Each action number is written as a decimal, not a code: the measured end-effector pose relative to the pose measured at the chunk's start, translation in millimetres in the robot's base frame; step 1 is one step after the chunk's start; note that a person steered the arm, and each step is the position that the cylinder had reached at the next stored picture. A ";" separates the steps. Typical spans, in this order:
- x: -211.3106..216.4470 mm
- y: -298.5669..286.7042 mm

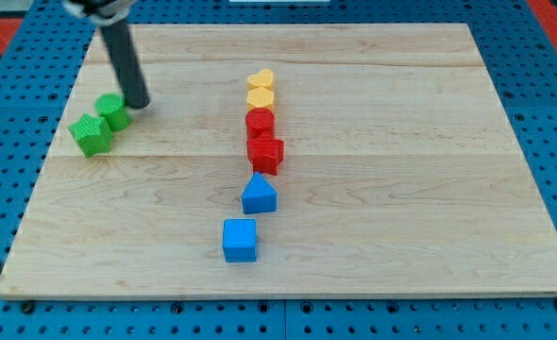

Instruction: Push the green circle into the green star

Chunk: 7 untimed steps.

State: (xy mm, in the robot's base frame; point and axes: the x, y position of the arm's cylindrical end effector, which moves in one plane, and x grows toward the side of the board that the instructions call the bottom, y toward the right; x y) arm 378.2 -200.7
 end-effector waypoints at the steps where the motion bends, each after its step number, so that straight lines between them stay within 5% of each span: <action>1: -0.3 11.2; 4: -39.0 55.5; 6: 31.9 78.0; 7: 102.5 78.6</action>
State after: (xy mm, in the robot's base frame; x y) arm 480.7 -122.1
